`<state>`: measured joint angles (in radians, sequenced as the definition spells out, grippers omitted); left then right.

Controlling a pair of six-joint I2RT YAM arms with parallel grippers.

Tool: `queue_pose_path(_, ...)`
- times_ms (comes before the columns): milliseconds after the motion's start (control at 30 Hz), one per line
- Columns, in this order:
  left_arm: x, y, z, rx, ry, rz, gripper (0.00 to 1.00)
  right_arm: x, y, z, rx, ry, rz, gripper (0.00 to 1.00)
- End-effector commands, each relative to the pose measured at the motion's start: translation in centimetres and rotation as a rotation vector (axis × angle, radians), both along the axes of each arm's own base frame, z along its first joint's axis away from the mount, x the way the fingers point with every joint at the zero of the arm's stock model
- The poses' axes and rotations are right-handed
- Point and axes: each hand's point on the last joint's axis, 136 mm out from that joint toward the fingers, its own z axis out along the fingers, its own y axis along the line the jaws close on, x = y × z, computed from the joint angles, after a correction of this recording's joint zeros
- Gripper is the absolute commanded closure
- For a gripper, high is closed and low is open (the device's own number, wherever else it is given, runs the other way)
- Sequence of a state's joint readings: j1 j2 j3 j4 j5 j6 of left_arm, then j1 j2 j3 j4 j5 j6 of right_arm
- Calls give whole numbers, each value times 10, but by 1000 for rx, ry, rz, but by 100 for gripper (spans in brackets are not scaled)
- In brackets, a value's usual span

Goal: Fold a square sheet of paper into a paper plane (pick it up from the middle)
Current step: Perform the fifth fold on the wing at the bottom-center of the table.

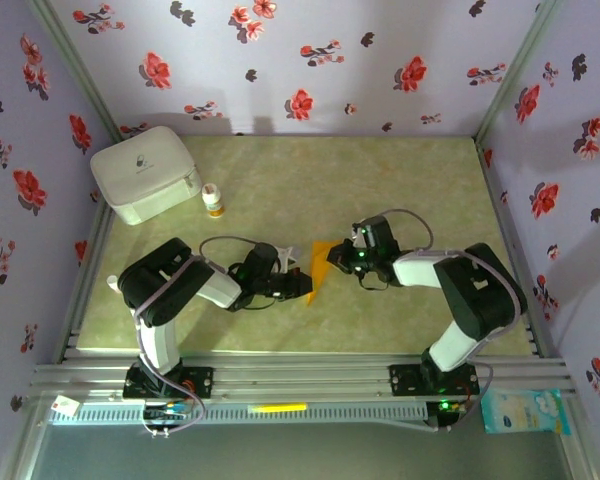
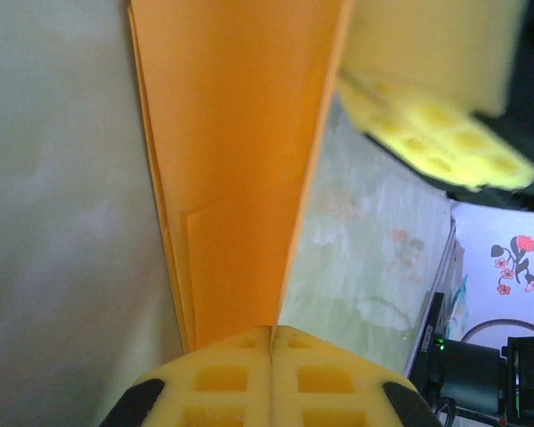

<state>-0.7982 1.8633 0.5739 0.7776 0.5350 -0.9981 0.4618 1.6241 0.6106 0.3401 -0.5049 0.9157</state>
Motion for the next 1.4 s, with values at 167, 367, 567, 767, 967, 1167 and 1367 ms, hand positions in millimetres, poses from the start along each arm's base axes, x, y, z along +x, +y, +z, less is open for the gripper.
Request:
queue_pose_path(167,-26,40,-66,190,179,78,100,-4,5,11,46,-15,46,94)
queue_pose_path(367,-30,44,-73,203,209,90,100,-6,19,10,66,-9,115,94)
queue_pose_path(567,-31,43,-76,209,225,87,100,-5,25,2,68,11,139,95)
queue_pose_path(767,-34,45,-81,225,254,91,100,-2,25,-7,56,21,141,95)
queue_pose_path(967,-35,47,-83,239,266,89,100,1,24,-15,37,31,126,95)
queue_pose_path(1167,-35,47,-83,255,272,83,100,-1,18,-27,3,54,110,95)
queue_pose_path(1367,-36,48,-84,265,275,78,100,-1,17,-34,-19,70,109,95)
